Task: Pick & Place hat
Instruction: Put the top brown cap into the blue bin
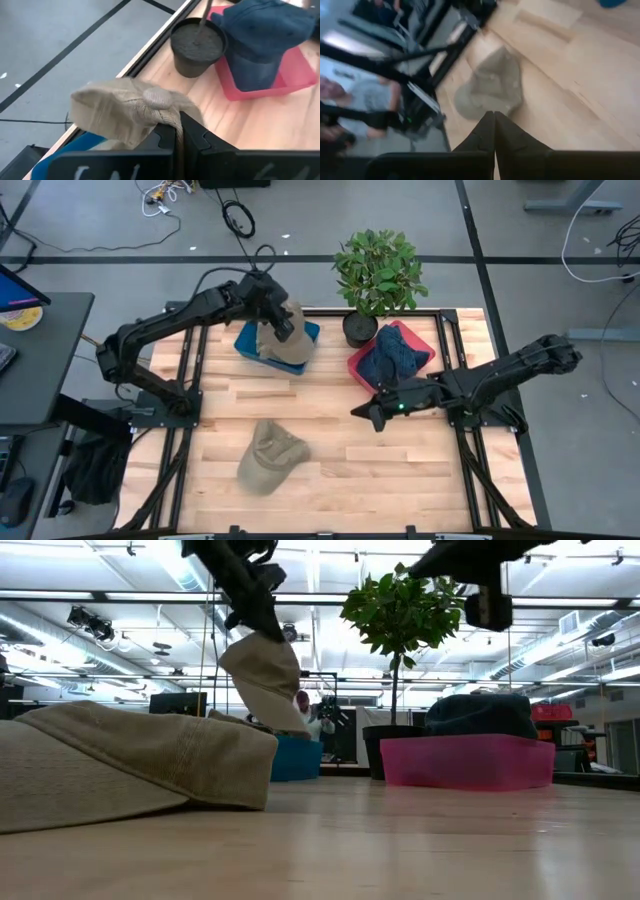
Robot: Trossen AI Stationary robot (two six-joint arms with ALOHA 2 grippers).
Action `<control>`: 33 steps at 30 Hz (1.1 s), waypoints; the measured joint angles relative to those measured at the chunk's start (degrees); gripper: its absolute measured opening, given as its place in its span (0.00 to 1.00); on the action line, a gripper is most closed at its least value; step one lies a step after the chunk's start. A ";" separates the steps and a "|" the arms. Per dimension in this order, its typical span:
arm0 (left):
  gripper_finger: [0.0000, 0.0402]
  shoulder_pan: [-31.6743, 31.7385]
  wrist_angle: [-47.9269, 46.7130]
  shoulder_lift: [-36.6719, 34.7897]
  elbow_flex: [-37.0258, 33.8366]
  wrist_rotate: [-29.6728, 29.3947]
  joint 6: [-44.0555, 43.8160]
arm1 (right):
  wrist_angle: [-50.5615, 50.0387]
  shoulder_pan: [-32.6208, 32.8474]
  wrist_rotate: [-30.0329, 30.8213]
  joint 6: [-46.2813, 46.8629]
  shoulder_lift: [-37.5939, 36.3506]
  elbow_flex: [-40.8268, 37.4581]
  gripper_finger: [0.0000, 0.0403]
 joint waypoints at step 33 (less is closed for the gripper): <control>0.01 2.45 4.75 -5.38 -2.41 1.50 3.13 | 6.33 -0.97 8.26 7.58 0.04 0.00 0.00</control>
